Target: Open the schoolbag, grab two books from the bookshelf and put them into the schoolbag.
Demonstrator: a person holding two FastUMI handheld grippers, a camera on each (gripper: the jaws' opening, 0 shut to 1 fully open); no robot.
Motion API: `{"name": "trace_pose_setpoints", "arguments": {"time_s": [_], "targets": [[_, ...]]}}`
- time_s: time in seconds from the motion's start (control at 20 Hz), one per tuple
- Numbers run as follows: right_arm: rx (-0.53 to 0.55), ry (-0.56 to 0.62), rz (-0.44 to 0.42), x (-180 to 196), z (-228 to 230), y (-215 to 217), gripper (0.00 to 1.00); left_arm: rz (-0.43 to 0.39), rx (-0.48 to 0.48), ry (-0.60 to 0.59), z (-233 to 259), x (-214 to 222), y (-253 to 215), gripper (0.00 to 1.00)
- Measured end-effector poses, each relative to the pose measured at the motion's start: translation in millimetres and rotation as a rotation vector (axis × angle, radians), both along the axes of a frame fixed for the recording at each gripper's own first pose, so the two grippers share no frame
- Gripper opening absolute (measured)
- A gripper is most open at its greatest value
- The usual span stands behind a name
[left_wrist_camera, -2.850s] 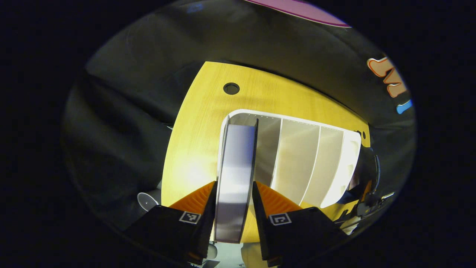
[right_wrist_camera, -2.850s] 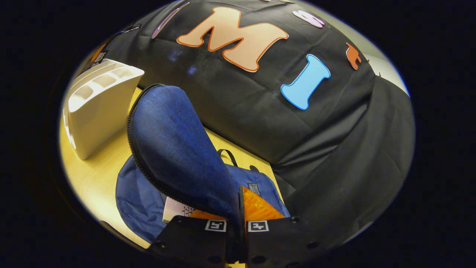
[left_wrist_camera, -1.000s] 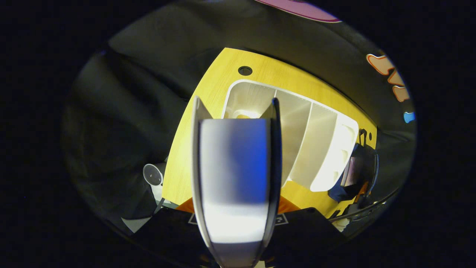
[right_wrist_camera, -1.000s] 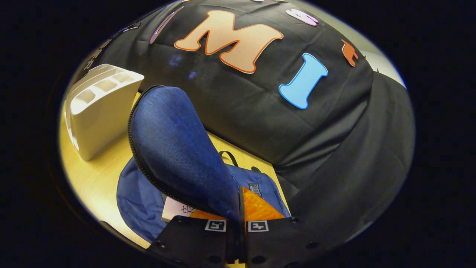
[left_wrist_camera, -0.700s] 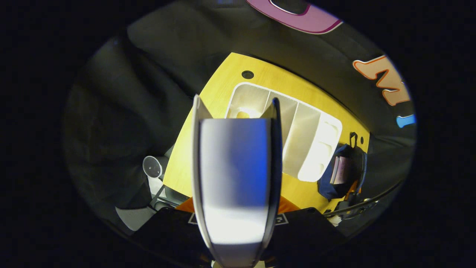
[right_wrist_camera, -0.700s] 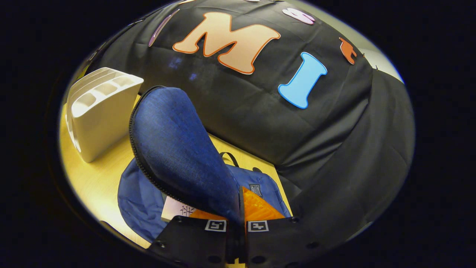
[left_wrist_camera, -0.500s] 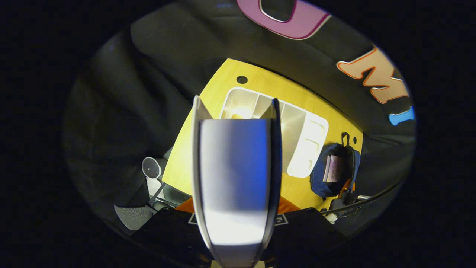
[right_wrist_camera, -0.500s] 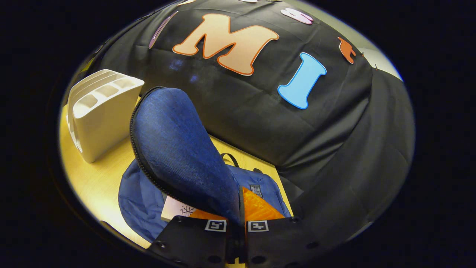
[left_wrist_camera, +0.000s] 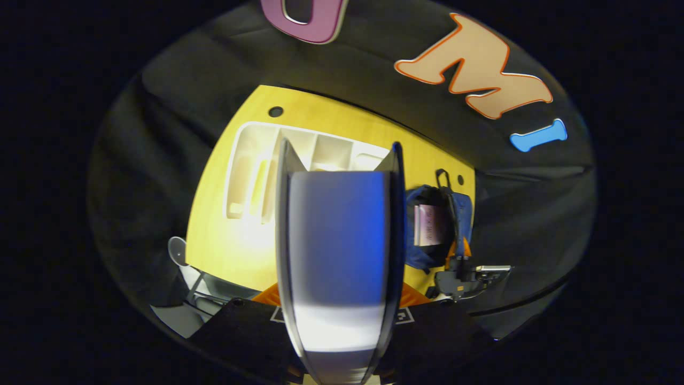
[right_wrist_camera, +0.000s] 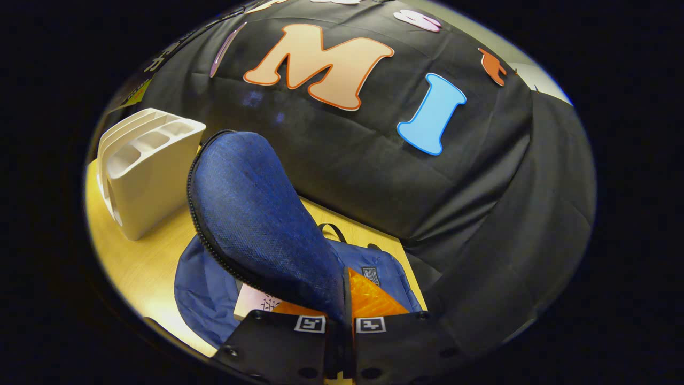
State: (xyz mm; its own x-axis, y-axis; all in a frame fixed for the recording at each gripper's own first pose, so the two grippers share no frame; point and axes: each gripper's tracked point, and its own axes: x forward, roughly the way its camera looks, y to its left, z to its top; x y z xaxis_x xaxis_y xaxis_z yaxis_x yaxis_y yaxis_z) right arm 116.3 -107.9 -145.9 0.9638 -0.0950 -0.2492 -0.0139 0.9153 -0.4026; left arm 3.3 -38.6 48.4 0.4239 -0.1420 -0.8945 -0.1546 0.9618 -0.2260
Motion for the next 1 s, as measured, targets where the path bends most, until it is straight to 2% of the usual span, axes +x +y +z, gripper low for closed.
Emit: {"name": "trace_pose_setpoints", "arguments": {"time_s": [0.35,0.8,1.0], "targets": [[0.078,0.003,-0.007,0,2,-6,0.06,-0.132,-0.172,-0.146,-41,63,-100,0.40],[0.135,0.004,-0.011,-1,9,-13,0.09,-0.199,-0.275,-0.202,-140,111,-178,0.40],[0.177,0.010,-0.019,0,10,-14,0.05,-0.239,-0.345,-0.239,-169,122,-211,0.40]]}}
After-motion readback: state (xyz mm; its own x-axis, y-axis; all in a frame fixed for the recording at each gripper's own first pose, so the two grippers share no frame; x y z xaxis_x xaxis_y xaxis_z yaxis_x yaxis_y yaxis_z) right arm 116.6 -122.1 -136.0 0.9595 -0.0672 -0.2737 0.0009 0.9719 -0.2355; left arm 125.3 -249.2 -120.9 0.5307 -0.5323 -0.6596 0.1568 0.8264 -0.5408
